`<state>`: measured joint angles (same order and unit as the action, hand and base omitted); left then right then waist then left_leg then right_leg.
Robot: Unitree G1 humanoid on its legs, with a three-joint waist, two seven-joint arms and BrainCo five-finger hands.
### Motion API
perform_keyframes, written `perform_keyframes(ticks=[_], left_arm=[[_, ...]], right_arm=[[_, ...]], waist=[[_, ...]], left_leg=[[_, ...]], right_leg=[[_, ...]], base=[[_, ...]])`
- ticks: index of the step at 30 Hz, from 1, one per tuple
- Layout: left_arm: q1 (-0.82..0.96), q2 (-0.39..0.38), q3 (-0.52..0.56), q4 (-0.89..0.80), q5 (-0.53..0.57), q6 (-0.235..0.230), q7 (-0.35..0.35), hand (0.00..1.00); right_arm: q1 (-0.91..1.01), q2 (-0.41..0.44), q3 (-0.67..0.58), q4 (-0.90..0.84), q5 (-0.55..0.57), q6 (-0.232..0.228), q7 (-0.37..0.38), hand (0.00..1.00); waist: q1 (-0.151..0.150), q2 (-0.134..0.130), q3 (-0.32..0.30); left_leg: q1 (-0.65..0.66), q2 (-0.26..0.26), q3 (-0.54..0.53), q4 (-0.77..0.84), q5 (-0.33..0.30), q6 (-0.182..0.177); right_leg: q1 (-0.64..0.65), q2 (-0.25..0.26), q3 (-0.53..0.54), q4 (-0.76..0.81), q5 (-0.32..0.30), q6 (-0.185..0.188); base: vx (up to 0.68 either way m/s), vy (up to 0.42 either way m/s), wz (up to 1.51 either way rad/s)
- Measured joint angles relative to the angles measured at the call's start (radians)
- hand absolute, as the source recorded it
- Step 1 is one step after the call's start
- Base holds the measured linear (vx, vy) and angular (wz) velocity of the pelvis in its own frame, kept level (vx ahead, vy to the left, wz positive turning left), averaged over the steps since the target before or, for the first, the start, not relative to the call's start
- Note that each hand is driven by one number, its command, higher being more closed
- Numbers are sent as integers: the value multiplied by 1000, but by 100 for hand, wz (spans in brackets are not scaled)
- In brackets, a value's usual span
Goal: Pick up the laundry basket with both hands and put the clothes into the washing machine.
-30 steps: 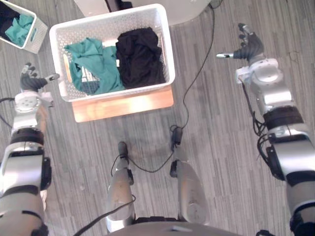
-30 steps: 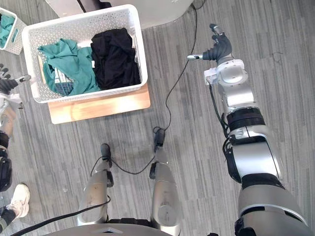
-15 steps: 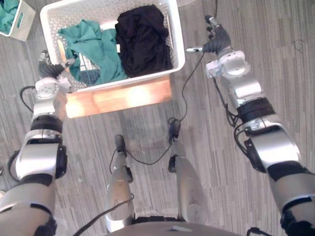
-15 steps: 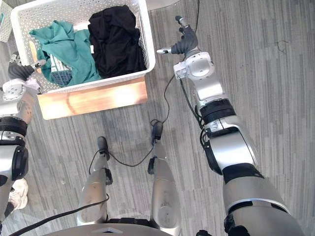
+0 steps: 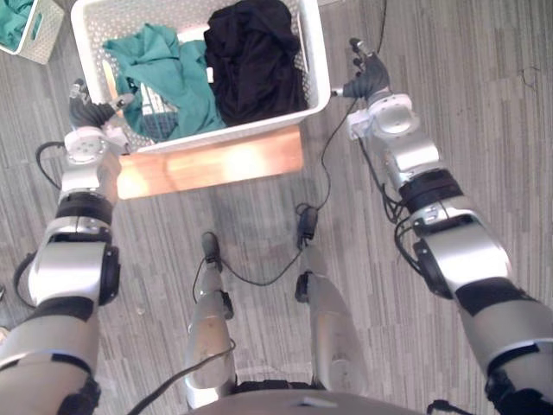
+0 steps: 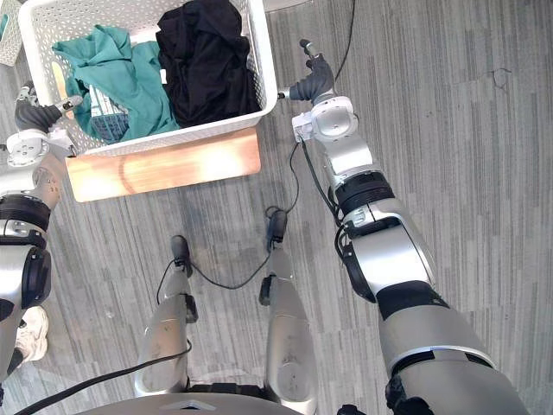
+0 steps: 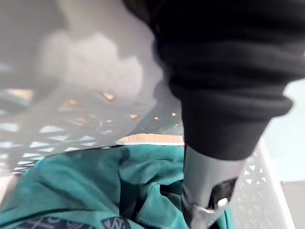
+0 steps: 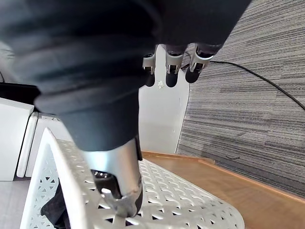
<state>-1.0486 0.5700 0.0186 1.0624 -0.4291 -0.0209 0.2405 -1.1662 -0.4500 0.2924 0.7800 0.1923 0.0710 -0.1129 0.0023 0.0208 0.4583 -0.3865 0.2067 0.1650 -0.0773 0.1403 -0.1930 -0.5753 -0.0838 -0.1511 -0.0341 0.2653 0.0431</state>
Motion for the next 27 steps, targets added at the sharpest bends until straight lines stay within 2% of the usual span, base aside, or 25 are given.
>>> perform_keyframes(ticks=[5, 13, 27], left_arm=[[0, 0, -1, 15, 3, 5, 1, 0], [2, 5, 17, 26, 22, 20, 0, 0], [1, -1, 19, 24, 22, 18, 16, 0]], right_arm=[[-32, 2, 0, 64, -42, 4, 1, 0], [-123, -58, 1, 62, -23, 4, 0, 0], [-144, -33, 2, 61, -23, 3, -11, 0]], waist=[[-7, 0, 0], [-14, -1, 0], [-12, -1, 0]], left_leg=[[4, 0, 0, 0, 2, -1], [11, 1, 5, 0, 2, -1], [8, 11, -1, -1, 5, -5]], right_leg=[[15, 2, 1, -24, 12, 1], [18, 4, 6, -24, 17, 1], [21, 13, 0, -26, 17, 1]], base=[[0, 0, 0], [-12, 25, -2], [-12, 25, 0]])
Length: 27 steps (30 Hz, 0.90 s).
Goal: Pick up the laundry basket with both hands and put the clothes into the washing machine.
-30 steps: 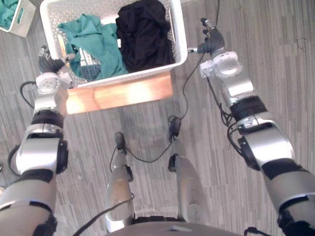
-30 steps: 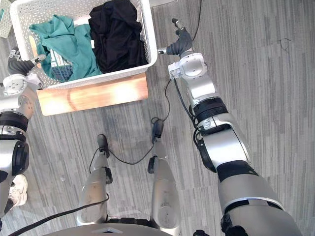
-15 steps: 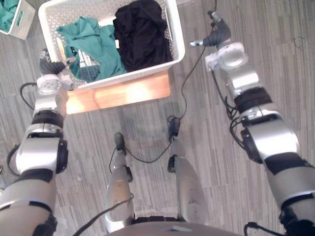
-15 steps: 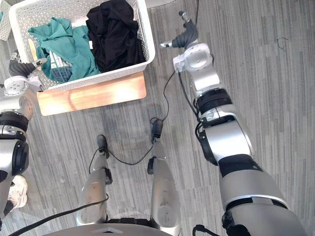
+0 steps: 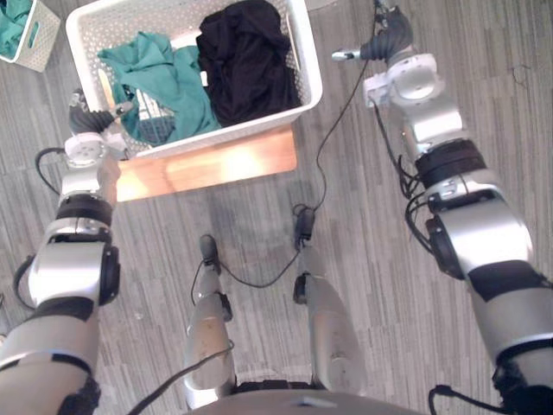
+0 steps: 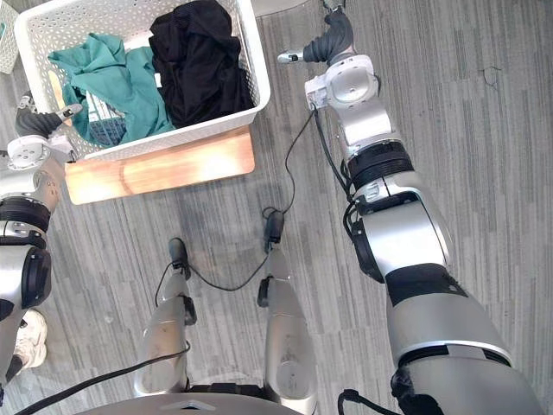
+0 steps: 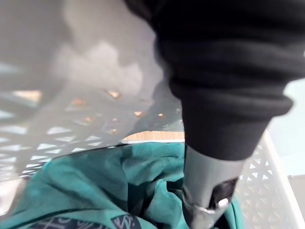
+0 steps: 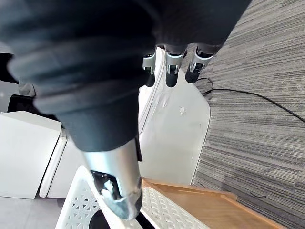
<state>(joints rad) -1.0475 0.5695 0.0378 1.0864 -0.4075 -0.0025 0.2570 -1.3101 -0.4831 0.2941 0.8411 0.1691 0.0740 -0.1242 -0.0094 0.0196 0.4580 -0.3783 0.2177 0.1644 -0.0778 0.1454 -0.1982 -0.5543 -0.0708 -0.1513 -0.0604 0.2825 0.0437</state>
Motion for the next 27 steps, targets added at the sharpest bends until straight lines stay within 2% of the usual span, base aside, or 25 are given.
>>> perform_keyframes(ticks=[7, 13, 27], left_arm=[[-18, -2, -22, -16, 0, -10, 15, 0], [-33, -11, -40, -38, 0, -22, 27, 0], [-39, -20, -42, -54, 9, -37, 43, 0]], right_arm=[[0, 42, 17, 1, -25, 0, -12, 0], [0, 75, 18, 5, -59, 0, -12, 0], [0, 118, 17, 38, -59, -1, -19, 0]], waist=[[1, 0, 0], [18, 0, 0], [18, 0, 0]], left_leg=[[-24, 5, -28, 0, 9, -5], [-45, 5, -31, -3, 16, -5], [-62, 5, -46, -7, 22, -4]], right_leg=[[-2, 3, -23, -11, 0, 0], [-22, 3, -24, -11, 4, 0], [-30, 2, -34, -11, 4, -1]], base=[[-19, 25, 8], [-30, 42, 3], [-32, 51, 2]])
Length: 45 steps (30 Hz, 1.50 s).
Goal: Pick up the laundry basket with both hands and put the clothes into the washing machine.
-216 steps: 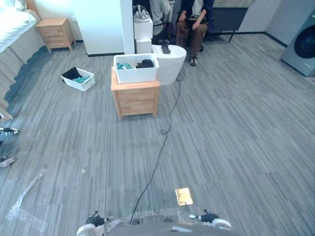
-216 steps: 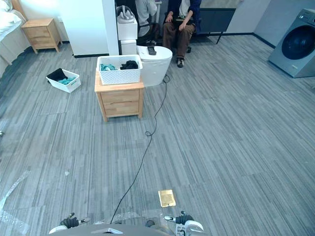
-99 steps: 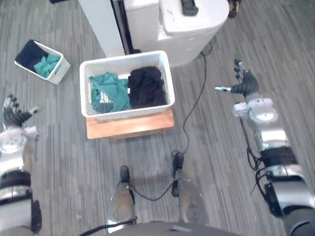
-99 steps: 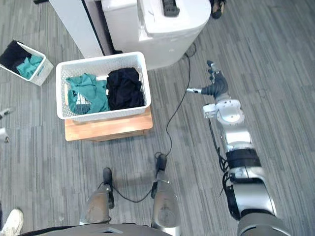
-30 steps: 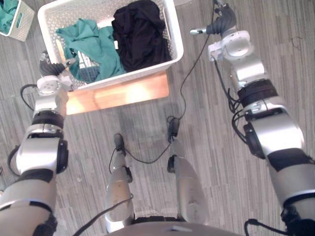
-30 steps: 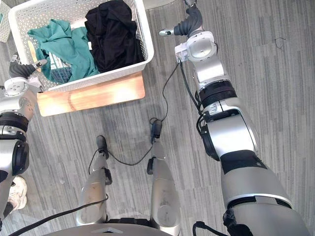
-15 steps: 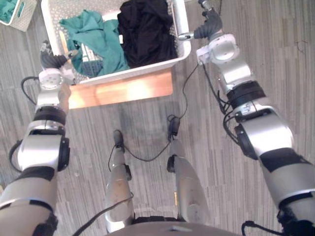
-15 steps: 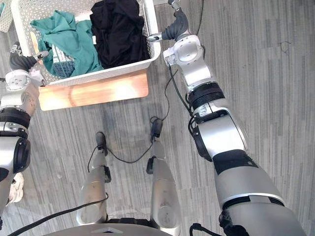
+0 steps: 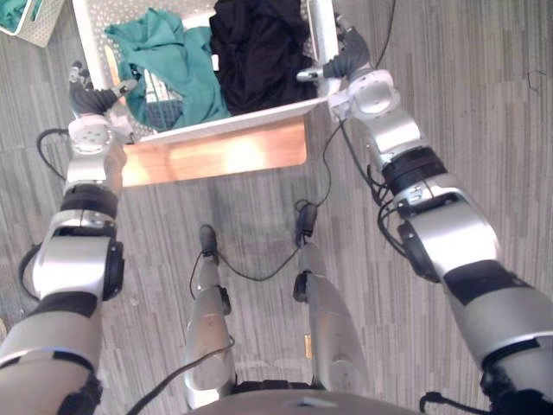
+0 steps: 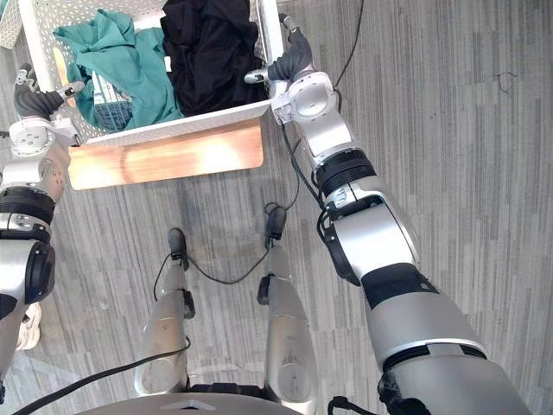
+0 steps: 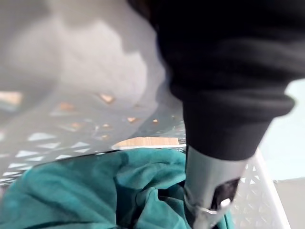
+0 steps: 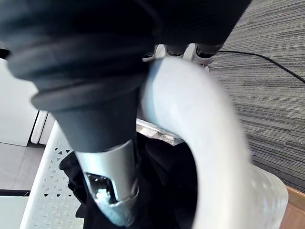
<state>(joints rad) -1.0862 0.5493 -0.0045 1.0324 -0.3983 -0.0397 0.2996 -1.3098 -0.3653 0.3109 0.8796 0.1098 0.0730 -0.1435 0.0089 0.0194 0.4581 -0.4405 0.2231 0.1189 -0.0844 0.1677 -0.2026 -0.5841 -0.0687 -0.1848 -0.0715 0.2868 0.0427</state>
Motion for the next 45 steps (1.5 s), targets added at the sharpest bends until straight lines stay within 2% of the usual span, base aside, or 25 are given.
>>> perform_keyframes(ticks=[1, 2, 3, 12, 24, 33, 37, 41, 45], left_arm=[[-1, 0, 0, -1, 0, -3, 0, 100], [-1, 0, 0, -1, 0, -3, 0, 100], [-2, 0, -1, -1, 0, -3, 0, 100], [-5, 2, -38, -17, -2, -10, 2, 100], [-1, 4, -79, -15, -1, 32, -7, 100], [16, -18, -107, 2, 12, 43, -31, 100], [41, -43, -114, 3, 18, 65, -36, 100], [90, -61, -129, -18, 31, 84, -43, 100], [221, -39, -134, -194, 39, 87, -43, 100]], right_arm=[[0, 0, -1, 0, 0, -1, 1, 0], [0, 0, -1, 1, 1, -1, 1, 0], [0, 0, -1, 1, 1, -1, 1, 100], [0, -6, 23, 1, 0, -1, 10, 100], [9, -9, 62, -1, 2, 0, -11, 100], [70, -9, 57, -5, 43, -2, -12, 100], [126, -8, 56, -5, 62, -1, -11, 100], [232, -7, 39, -69, 97, 17, -10, 100], [355, -11, 19, -178, 122, 34, -9, 100]], waist=[[-2, 0, 0], [-2, 0, 0], [-3, 0, 0], [-1, 0, 0], [5, 0, 0], [6, 0, 0], [6, 0, 0], [6, 0, 0], [3, 0, 0]], left_leg=[[-2, 0, -3, 0, 1, 1], [-3, 0, -5, 0, 1, 1], [-4, 0, -5, 0, 2, 1], [-9, 0, -13, 0, 4, 2], [3, 0, -15, 6, 7, 1], [33, -1, -17, 6, 7, 2], [65, -3, -17, 6, 7, 2], [105, -4, -17, 6, 5, 4], [150, -9, -17, 7, 3, 6]], right_leg=[[0, 0, -3, 0, 0, 0], [0, 0, -4, 0, 0, 0], [0, -1, -5, 0, -1, 1], [0, -2, -13, 0, -1, 1], [13, -2, -15, 2, 1, -2], [42, -4, -17, 9, -1, -3], [61, -9, -17, 39, -19, -7], [65, -19, -16, 118, -65, -12], [86, -31, -17, 174, -99, -14]], base=[[-27, 57, 5], [-27, 58, 4], [-27, 60, 3], [-29, 65, 2], [-25, 62, 0], [-24, 64, 1], [-27, 62, 1], [-32, 39, 1], [-10, 6, 1]])
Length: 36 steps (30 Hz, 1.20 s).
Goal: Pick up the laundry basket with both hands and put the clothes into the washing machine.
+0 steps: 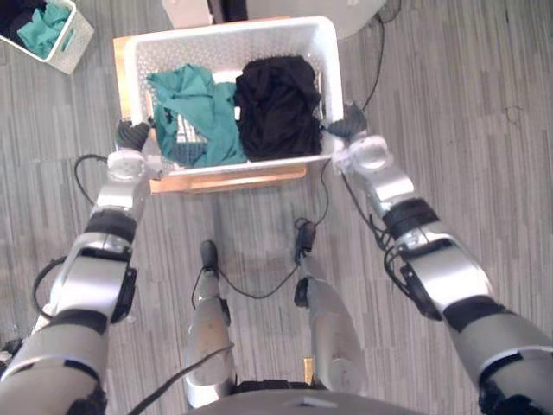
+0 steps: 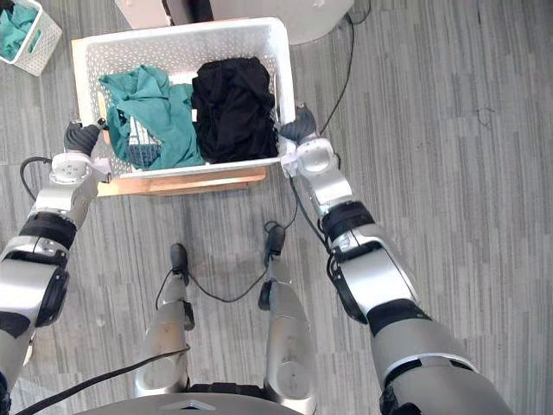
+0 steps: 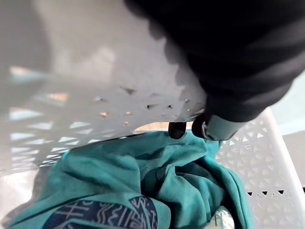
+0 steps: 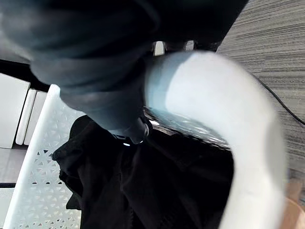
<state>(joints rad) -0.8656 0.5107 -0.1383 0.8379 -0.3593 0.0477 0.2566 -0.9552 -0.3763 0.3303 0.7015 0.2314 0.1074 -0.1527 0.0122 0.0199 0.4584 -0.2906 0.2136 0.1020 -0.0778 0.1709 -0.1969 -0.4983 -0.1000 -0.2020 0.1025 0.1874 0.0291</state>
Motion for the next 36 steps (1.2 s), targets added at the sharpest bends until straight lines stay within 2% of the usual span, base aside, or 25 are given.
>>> perform_keyframes(ticks=[3, 6, 8, 14, 16, 19, 23, 24, 25, 26, 28, 30, 31, 32, 33, 34, 35, 36], left_arm=[[194, 22, 38, -222, -2, -1, -1, 100], [387, 12, 82, -416, -11, -28, -6, 100], [556, -37, 109, -528, -11, -57, -30, 100], [867, -169, 88, -553, -8, -51, -136, 100], [947, -211, 91, -550, -9, -49, -146, 100], [1017, -277, 96, -533, -9, -44, -165, 100], [1092, -343, 97, -500, -9, -31, -179, 100], [1114, -359, 97, -498, -9, -30, -180, 100], [1126, -368, 97, -488, -10, -30, -180, 100], [1124, -371, 95, -476, -10, -29, -184, 100], [1122, -382, 92, -465, -10, -17, -185, 100], [1125, -385, 93, -465, -10, -15, -184, 100], [1124, -386, 95, -469, -11, -15, -185, 100], [1125, -395, 94, -473, -11, -15, -187, 100], [1131, -399, 94, -474, -11, -14, -188, 100], [1144, -394, 101, -482, -11, -15, -188, 100], [1159, -392, 110, -503, -11, -14, -188, 100], [1167, -394, 114, -514, -13, -14, -188, 100]], right_arm=[[152, -26, -2, -191, 0, 8, 12, 100], [278, -34, -64, -339, -1, 5, 46, 100], [412, -34, -119, -429, 0, -7, 82, 100], [713, 23, -196, -458, 6, -14, 151, 100], [775, 39, -200, -458, 6, -14, 159, 100], [847, 57, -233, -458, 6, -14, 171, 100], [912, 57, -253, -458, 6, -14, 195, 100], [931, 56, -254, -458, 6, -14, 197, 100], [944, 55, -253, -458, 6, -14, 197, 100], [945, 54, -255, -456, 7, -14, 197, 100], [946, 49, -255, -450, 7, -14, 197, 100], [945, 52, -255, -450, 8, -14, 195, 100], [936, 56, -254, -452, 9, -16, 196, 100], [927, 53, -254, -451, 11, -15, 196, 100], [922, 59, -254, -451, 11, -15, 194, 100], [914, 70, -253, -451, 11, -15, 194, 100], [912, 82, -251, -451, 11, -16, 194, 100], [911, 88, -251, -451, 11, -16, 194, 100]], waist=[[-5, 1, 1], [-8, 1, -1], [-5, 2, -42], [-7, 0, -169], [-8, 1, -205], [-11, 8, -223], [-16, 34, -269], [-13, 54, -286], [-10, 62, -294], [-12, 63, -292], [-10, 69, -289], [-2, 74, -285], [5, 71, -281], [18, 83, -278], [23, 95, -281], [18, 101, -285], [15, 104, -287], [18, 108, -292]], left_leg=[[87, 0, 0, 0, -19, 0], [151, -1, -8, 30, -56, 3], [171, -1, -18, 45, -83, 5], [243, -2, 1, 42, -116, 13], [262, -1, 21, 47, -132, 13], [297, 8, 32, 81, -165, 12], [285, 43, 33, 197, -254, 16], [271, 65, 31, 244, -283, 32], [260, 70, 23, 307, -294, 65], [223, 70, 15, 377, -288, 81], [139, 76, -2, 567, -246, 134], [134, 79, -8, 601, -199, 113], [140, 70, -29, 636, -217, 82], [134, 57, -47, 729, -264, 63], [147, 38, -52, 775, -310, 61], [184, 28, -47, 757, -374, 68], [234, 31, -54, 694, -433, 68], [262, 31, -57, 652, -461, 68]], right_leg=[[74, -4, -2, 31, -36, 4], [152, -8, -7, 44, -68, 9], [195, -9, -25, 24, -80, 19], [284, -4, -21, -29, -73, 21], [297, 1, -3, -42, -73, 21], [348, 8, 2, -51, -77, 27], [394, 34, 6, -59, -98, 31], [400, 52, 3, -55, -117, 19], [404, 55, 3, -45, -132, 12], [406, 52, 0, -36, -137, 12], [421, 45, -5, -4, -143, 1], [432, 40, -8, 23, -163, -12], [427, 32, -5, 28, -172, -14], [426, 43, 5, 28, -170, -25], [425, 56, 28, 22, -164, -24], [426, 77, 48, 15, -157, -17], [420, 100, 72, 14, -148, -17], [411, 109, 89, 14, -141, -14]], base=[[8, 23, 4], [21, 38, 10], [39, 42, 13], [111, 57, -2], [87, 41, -24], [45, 22, -14], [5, -9, -11], [28, -44, -6], [32, -43, 6], [29, -49, 19], [-33, -102, 20], [-58, -114, 9], [-93, -45, -20], [-110, 8, -37], [-122, 51, -53], [-116, 69, -62], [-98, 79, -63], [-128, 112, -76]])
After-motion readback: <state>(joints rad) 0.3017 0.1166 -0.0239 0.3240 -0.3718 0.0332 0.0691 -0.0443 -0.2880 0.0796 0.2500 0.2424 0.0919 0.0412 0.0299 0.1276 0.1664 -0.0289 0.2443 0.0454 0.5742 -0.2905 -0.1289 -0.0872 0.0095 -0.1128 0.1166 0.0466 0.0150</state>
